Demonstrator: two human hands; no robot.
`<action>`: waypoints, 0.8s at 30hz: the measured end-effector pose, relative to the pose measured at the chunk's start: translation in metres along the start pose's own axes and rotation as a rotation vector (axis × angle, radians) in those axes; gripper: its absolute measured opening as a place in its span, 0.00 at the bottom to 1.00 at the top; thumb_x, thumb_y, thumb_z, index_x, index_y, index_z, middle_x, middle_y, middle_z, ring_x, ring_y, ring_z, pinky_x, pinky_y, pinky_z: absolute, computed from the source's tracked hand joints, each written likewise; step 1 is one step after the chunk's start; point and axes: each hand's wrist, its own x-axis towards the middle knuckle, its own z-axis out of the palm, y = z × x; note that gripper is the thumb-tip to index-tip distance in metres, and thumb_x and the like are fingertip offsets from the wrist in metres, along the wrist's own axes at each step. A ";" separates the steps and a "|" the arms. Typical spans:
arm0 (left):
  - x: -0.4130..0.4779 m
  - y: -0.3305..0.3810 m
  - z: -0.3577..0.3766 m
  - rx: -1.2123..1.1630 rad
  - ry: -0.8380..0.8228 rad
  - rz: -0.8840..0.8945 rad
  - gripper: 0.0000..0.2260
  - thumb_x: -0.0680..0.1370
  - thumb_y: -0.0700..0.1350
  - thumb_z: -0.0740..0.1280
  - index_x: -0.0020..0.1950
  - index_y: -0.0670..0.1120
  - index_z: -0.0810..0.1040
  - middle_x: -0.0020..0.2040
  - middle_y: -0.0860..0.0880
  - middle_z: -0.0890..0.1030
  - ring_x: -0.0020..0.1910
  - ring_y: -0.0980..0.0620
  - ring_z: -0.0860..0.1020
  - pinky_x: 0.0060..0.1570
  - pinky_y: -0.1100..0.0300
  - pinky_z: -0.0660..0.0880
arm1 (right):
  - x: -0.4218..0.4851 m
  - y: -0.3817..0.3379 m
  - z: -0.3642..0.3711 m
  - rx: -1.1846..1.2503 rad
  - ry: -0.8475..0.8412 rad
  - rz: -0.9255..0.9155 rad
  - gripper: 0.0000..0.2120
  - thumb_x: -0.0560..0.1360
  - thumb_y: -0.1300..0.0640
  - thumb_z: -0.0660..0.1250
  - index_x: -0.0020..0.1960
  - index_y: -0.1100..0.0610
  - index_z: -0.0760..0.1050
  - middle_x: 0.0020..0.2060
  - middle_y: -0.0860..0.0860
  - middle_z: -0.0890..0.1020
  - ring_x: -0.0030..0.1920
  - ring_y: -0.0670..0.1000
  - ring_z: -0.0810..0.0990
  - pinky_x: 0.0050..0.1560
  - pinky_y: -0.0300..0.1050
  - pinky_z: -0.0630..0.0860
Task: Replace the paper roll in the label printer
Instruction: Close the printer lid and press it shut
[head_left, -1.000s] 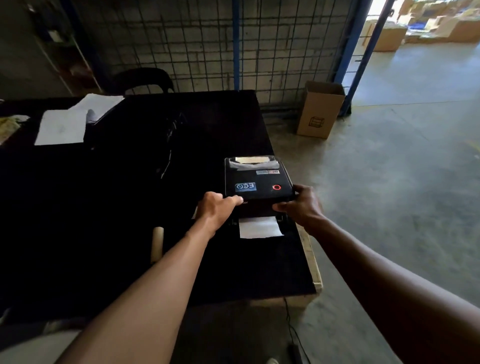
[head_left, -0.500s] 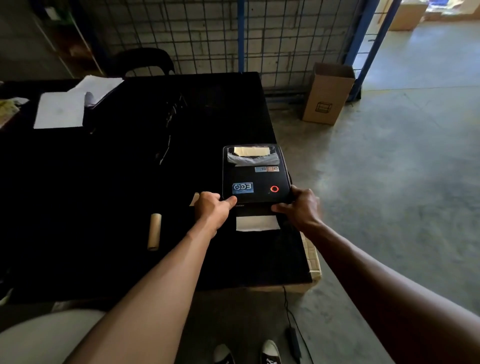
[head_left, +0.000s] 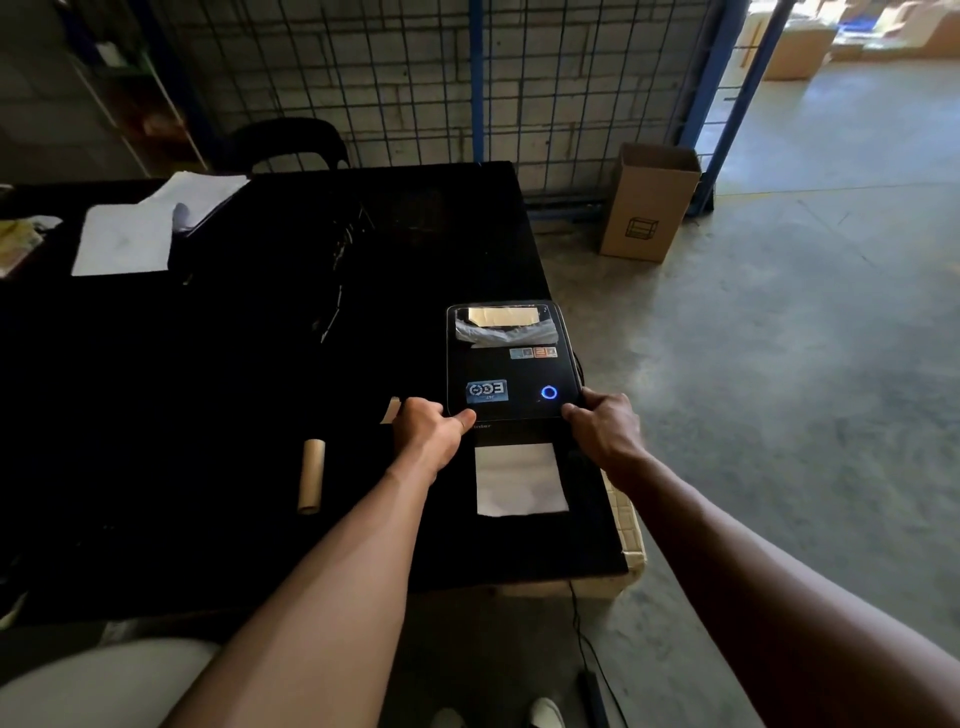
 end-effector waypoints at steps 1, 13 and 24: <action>0.000 0.000 0.000 -0.001 0.000 0.003 0.23 0.73 0.52 0.76 0.60 0.37 0.81 0.56 0.40 0.84 0.56 0.42 0.83 0.57 0.48 0.80 | 0.001 0.001 0.000 0.023 0.003 0.016 0.16 0.74 0.52 0.69 0.60 0.53 0.84 0.47 0.57 0.86 0.52 0.61 0.84 0.56 0.56 0.81; 0.001 0.004 0.001 0.022 0.001 -0.012 0.23 0.74 0.50 0.75 0.64 0.40 0.79 0.59 0.41 0.83 0.58 0.43 0.82 0.60 0.49 0.79 | 0.009 0.006 0.001 0.088 -0.010 0.043 0.20 0.74 0.52 0.71 0.66 0.52 0.80 0.51 0.55 0.87 0.53 0.58 0.84 0.59 0.57 0.80; -0.002 0.005 0.001 0.038 0.000 -0.018 0.23 0.75 0.51 0.74 0.65 0.40 0.79 0.61 0.41 0.82 0.60 0.43 0.81 0.61 0.49 0.78 | 0.012 0.008 0.002 0.081 -0.030 0.065 0.22 0.72 0.49 0.71 0.65 0.51 0.81 0.51 0.56 0.87 0.52 0.58 0.84 0.57 0.55 0.82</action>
